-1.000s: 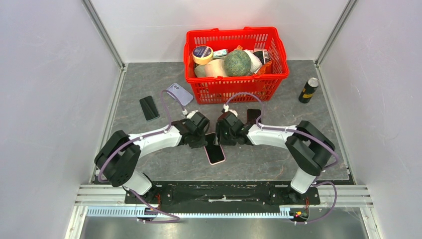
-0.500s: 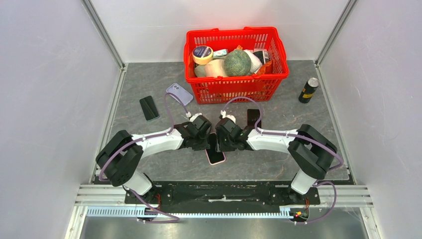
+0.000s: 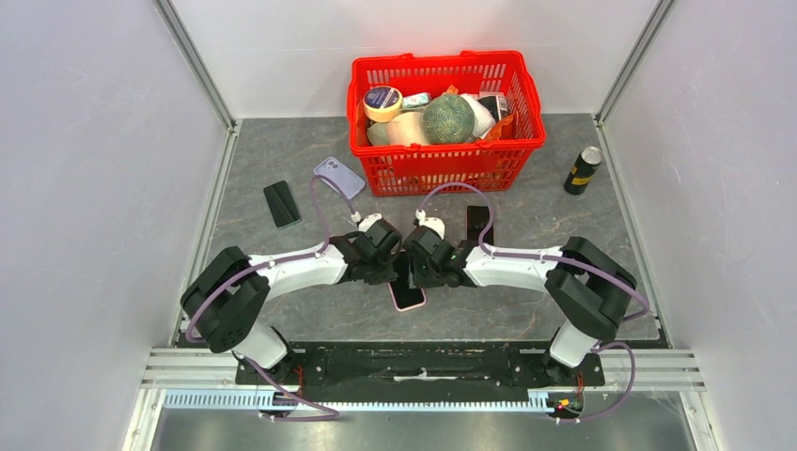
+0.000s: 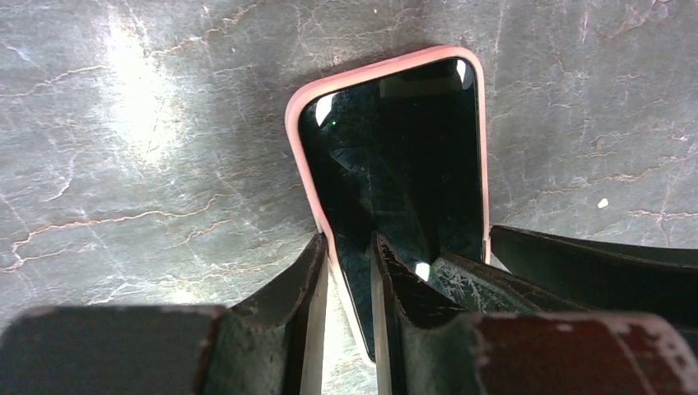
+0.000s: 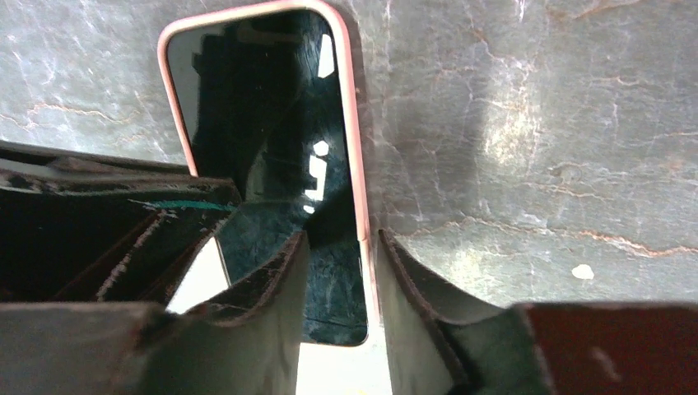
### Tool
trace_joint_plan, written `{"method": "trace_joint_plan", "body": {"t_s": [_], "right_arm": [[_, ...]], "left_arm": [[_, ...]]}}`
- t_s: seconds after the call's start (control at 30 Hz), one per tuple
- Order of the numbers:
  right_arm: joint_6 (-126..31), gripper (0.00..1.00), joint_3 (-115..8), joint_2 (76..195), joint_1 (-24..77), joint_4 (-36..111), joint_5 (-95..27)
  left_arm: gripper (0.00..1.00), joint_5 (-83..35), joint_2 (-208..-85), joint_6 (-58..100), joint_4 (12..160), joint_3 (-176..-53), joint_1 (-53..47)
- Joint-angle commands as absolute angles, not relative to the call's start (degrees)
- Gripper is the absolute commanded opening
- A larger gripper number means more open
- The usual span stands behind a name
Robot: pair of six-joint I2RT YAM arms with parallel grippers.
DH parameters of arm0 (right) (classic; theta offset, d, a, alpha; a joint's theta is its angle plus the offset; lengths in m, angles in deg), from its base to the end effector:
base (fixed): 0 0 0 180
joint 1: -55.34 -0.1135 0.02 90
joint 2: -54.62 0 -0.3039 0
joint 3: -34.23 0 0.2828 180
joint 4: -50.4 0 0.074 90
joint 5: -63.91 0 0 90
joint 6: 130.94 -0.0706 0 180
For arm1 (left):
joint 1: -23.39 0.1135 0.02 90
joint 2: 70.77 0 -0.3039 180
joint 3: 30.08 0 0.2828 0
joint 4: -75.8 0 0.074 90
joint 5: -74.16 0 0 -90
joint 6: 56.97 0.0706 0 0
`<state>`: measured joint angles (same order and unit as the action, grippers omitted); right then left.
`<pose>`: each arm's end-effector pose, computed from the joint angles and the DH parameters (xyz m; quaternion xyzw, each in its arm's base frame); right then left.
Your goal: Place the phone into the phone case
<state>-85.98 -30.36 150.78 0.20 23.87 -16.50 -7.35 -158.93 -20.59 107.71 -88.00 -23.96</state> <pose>0.2208 0.2964 0.1457 -0.0615 0.9564 0.1585 0.2373 0.2257 -0.2296 0.1477 -0.0707 0.9655 -0.1394 0.2081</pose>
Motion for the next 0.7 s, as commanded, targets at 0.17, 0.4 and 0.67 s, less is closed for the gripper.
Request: {"method": "trace_joint_plan", "body": {"t_s": [0.17, 0.4, 0.67], "right_arm": [[-84.3, 0.81, -28.6, 146.8, -0.2, 14.7, -18.4], [-83.6, 0.97, -28.2, 144.5, -0.2, 18.5, -22.4], [-82.0, 0.97, -32.8, 148.1, -1.5, 16.0, -18.0]], "left_arm": [[0.36, -3.8, -150.6, -18.9, 114.0, -91.0, -22.9], [0.46, -3.6, -143.9, -16.9, 116.8, -91.8, -19.3], [0.49, -5.2, -141.2, -15.8, 116.8, -89.5, -16.5]]}}
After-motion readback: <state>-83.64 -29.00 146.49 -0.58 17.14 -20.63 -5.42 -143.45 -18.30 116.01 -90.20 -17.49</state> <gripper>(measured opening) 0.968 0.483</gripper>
